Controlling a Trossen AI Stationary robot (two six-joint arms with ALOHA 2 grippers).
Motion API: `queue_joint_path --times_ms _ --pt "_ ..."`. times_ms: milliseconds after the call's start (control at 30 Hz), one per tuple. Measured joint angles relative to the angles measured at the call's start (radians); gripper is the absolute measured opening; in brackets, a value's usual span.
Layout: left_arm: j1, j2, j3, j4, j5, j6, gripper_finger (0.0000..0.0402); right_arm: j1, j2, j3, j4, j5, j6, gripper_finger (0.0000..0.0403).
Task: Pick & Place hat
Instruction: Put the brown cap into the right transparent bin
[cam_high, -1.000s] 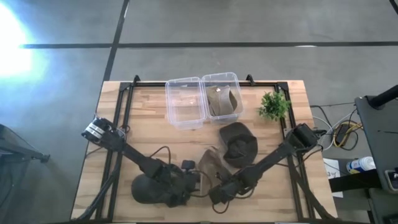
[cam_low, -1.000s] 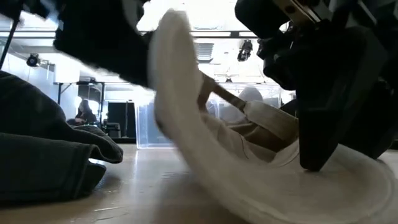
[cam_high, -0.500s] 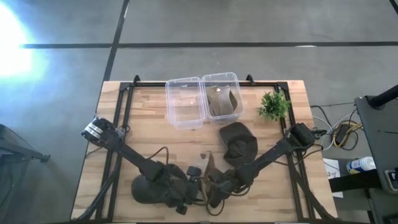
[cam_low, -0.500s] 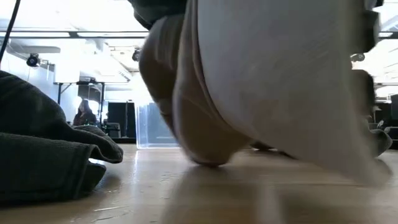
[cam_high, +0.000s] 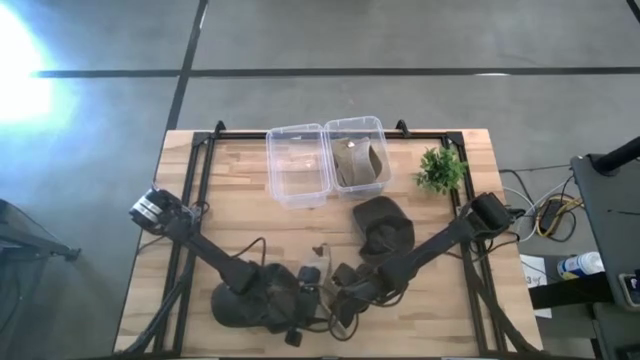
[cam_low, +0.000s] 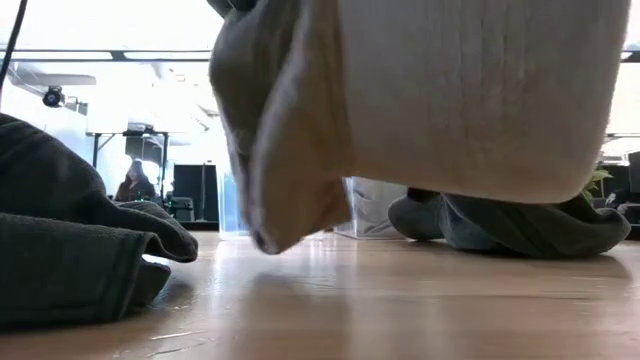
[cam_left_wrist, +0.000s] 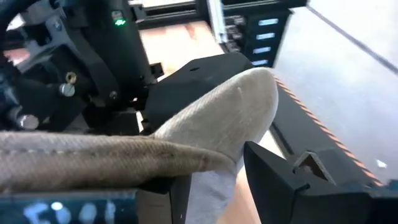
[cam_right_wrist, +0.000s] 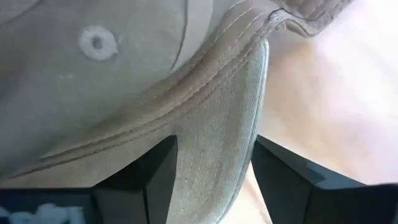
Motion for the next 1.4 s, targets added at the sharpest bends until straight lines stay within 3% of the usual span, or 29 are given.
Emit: queue_joint_path --times_ms 200,567,833,967,1167,1400 --pt "0.002 0.001 0.0 0.072 0.006 0.015 0.0124 -0.002 -0.029 0.003 0.012 0.009 0.01 0.0192" --pt "0.005 0.002 0.004 0.051 -0.056 0.02 0.0013 -0.015 -0.135 0.007 -0.11 0.066 0.005 0.019" --pt "0.008 0.002 0.015 -0.025 -0.098 0.028 0.0009 -0.009 -0.279 0.009 -0.194 0.169 -0.003 0.019" --pt "0.014 -0.003 0.011 -0.063 -0.175 -0.002 0.0009 -0.002 -0.369 0.013 -0.23 0.161 0.007 0.0189" --pt "0.018 -0.083 0.012 -0.09 -0.241 -0.072 0.0009 0.066 -0.431 0.009 -0.3 0.168 0.033 0.0189" --pt "0.093 -0.193 0.011 -0.104 -0.246 -0.192 0.0009 0.123 -0.446 0.008 -0.291 0.164 0.029 0.0189"
